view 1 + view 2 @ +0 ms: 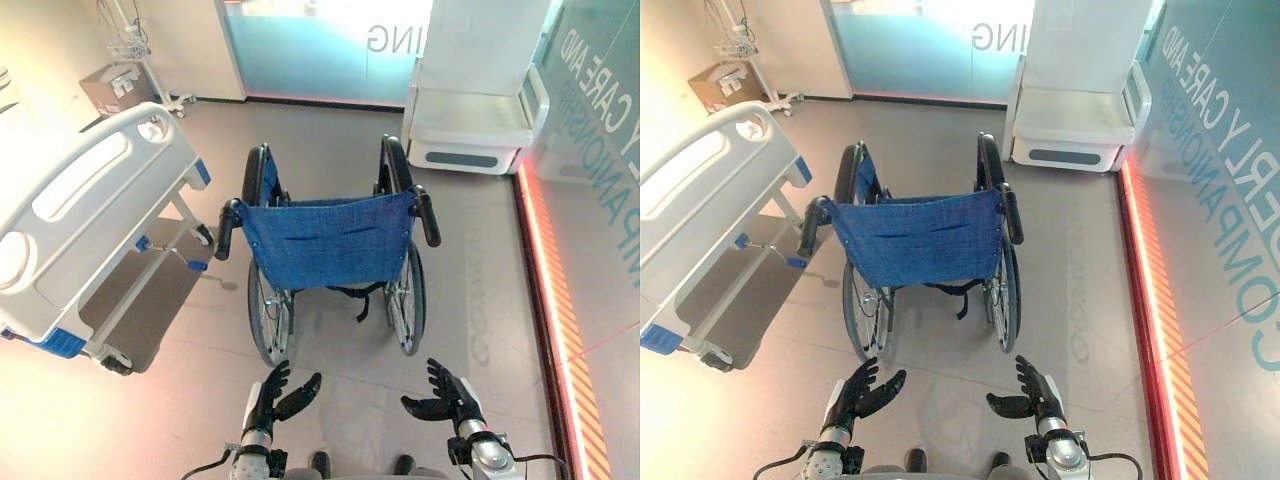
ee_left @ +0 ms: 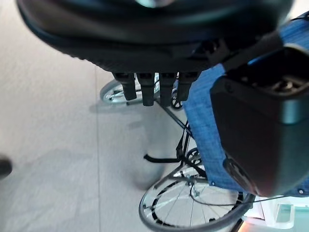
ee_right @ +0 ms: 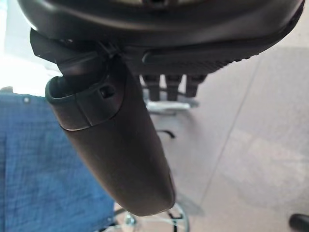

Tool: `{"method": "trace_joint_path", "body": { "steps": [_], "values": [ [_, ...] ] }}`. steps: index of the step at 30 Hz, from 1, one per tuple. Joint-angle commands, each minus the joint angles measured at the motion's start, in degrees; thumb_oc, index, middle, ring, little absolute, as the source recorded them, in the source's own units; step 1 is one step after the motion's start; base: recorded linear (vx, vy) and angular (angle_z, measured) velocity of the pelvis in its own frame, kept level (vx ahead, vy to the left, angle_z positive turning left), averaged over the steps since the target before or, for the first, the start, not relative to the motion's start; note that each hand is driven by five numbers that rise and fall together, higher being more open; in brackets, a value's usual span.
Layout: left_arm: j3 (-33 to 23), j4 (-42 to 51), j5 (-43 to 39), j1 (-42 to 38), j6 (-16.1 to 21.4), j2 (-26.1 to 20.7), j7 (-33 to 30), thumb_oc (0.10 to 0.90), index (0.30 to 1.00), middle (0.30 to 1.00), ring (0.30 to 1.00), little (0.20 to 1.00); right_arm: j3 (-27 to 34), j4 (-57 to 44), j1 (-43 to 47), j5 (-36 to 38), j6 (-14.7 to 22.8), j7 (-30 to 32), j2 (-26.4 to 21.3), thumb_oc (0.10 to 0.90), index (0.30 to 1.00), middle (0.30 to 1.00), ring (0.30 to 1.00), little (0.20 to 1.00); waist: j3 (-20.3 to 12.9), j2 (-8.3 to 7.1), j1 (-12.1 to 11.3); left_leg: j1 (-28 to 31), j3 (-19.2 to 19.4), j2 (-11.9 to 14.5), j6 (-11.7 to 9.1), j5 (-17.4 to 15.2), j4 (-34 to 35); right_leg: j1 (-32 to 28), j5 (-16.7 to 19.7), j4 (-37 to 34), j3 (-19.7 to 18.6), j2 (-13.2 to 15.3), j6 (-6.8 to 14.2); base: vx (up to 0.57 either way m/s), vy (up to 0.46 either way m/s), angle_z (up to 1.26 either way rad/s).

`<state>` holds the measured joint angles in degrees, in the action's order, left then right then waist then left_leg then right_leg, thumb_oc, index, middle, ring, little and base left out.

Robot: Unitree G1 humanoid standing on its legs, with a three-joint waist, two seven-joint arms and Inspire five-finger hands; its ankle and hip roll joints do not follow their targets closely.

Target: Push the wheelchair next to the bed

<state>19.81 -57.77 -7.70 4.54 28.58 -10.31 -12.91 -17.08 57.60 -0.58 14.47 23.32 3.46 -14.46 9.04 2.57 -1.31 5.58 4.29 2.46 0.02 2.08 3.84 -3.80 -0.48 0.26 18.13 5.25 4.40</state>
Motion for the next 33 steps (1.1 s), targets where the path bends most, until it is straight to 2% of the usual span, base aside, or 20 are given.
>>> {"method": "trace_joint_path", "body": {
  "steps": [1, 3, 7, 9, 15, 21, 24, 27, 30, 33],
  "values": [
    [0.44, 4.00, -1.81, -3.90, 3.77, -0.11, 0.82, 0.800, 0.900, 0.900, 0.900, 0.900, -1.50, -3.72, 3.17, 3.78, 1.00, -1.59, 0.01, 0.800, 0.900, 0.900, 0.900, 0.900, 0.93, -0.45, -0.26, -0.96, 2.24, -2.19, 0.87, -6.19, -3.27, 0.39, -4.83, 4.35, -1.60, 2.02, -0.39, 0.00, 0.000, 0.00],
    [0.11, 3.85, -5.32, -3.67, 3.91, 0.10, 3.27, 0.800, 0.900, 0.900, 0.900, 0.900, -1.13, -3.68, 2.78, 4.96, -0.21, -2.57, 0.36, 0.800, 0.900, 0.900, 0.900, 0.900, 0.91, -0.32, -0.11, -0.95, 2.34, -2.13, 0.82, -6.05, -2.98, 0.36, -4.77, 4.06, -1.67, 1.94, -0.40, 0.00, 0.000, 0.00],
    [-0.39, 3.66, -6.88, -3.26, 4.19, 0.24, 7.24, 0.800, 0.900, 0.900, 0.900, 0.900, -0.66, -3.37, 2.26, 4.58, -0.35, -3.93, 0.71, 0.800, 0.900, 0.900, 0.900, 0.900, 0.78, -0.23, -0.12, -1.07, 2.34, -2.09, 0.66, -5.84, -2.66, 0.30, -4.67, 3.66, -1.49, 1.82, -0.42, 0.00, 0.000, 0.00],
    [-0.27, 3.43, -7.32, -3.27, 3.67, 0.19, 6.86, 0.800, 0.900, 0.900, 0.900, 0.900, -0.98, -3.46, 2.21, 4.71, 0.54, -4.36, 0.91, 0.800, 0.900, 0.900, 0.900, 0.900, 0.85, -0.32, -0.11, -1.14, 2.39, -2.05, 0.58, -5.78, -2.67, 0.33, -4.67, 3.60, -1.47, 1.77, -0.41, 0.00, 0.000, 0.00],
    [-0.34, 2.44, -6.76, -3.80, 2.85, 0.38, 5.44, 0.800, 0.900, 0.900, 0.900, 0.900, -0.67, -2.67, 2.88, 4.75, 0.07, -0.82, 1.15, 0.800, 0.900, 0.900, 0.900, 0.900, 0.72, -0.35, -0.19, -1.01, 2.55, -2.11, 0.51, -5.55, -2.19, 0.15, -4.57, 3.22, -1.41, 1.71, -0.43, 0.00, -0.002, 0.03],
    [-0.02, 1.55, -6.73, -4.34, 3.48, 0.80, 3.60, 0.800, 0.900, 0.900, 0.900, 0.900, -0.56, -2.11, 3.40, 5.04, -0.90, 2.45, 1.42, 0.800, 0.900, 0.900, 0.900, 0.900, 0.65, -0.39, -0.10, -0.72, 2.72, -2.20, 0.57, -5.46, -1.90, 0.04, -4.57, 3.20, -1.62, 1.66, -0.42, 0.00, 0.000, 0.01],
    [-0.85, 1.63, -9.34, -4.55, 4.00, 0.88, 1.85, 0.800, 0.900, 0.900, 0.900, 0.900, -0.29, -1.91, 3.89, 5.14, -1.20, 4.28, 1.22, 0.800, 0.900, 0.900, 0.900, 0.900, 0.55, -0.38, -0.20, -0.36, 2.83, -2.16, 0.59, -5.34, -1.54, -0.16, -4.41, 3.03, -1.75, 1.65, -0.41, 0.00, 0.000, 0.00],
    [-3.41, 2.77, -13.13, -5.09, 4.42, -0.20, -0.16, 0.800, 0.900, 0.900, 0.900, 0.900, 0.36, -3.49, 4.56, 3.67, -1.03, 5.96, -0.04, 0.800, 0.900, 0.900, 0.900, 0.900, 0.37, -0.62, -0.27, -0.03, 2.85, -2.08, 0.51, -5.25, -1.27, -0.33, -4.21, 2.84, -1.90, 1.64, -0.29, 0.00, 0.000, 0.00],
    [-8.44, 6.20, -16.91, -6.18, 3.86, -2.87, -2.86, 0.800, 0.900, 0.900, 0.900, 0.900, 2.19, -7.82, 5.74, 1.80, -2.63, 9.50, -2.88, 0.800, 0.900, 0.900, 0.900, 0.900, 0.04, -1.17, -0.63, 0.18, 2.97, -1.79, 0.46, -5.25, -1.15, -0.64, -4.05, 2.53, -1.82, 1.62, -0.21, 0.01, -0.044, 0.00],
    [-13.33, 10.28, -18.00, -7.33, 4.52, -5.76, -6.25, 0.800, 0.900, 0.900, 0.900, 0.900, 6.06, -10.17, 7.71, 3.14, -2.81, 12.54, -6.58, 0.800, 0.900, 0.900, 0.900, 0.900, -0.21, -1.63, -1.08, 0.41, 3.03, -1.42, 0.43, -5.32, -1.24, -0.92, -3.99, 2.51, -1.88, 1.60, -0.26, -0.01, -0.050, 0.00]
  ]
}}
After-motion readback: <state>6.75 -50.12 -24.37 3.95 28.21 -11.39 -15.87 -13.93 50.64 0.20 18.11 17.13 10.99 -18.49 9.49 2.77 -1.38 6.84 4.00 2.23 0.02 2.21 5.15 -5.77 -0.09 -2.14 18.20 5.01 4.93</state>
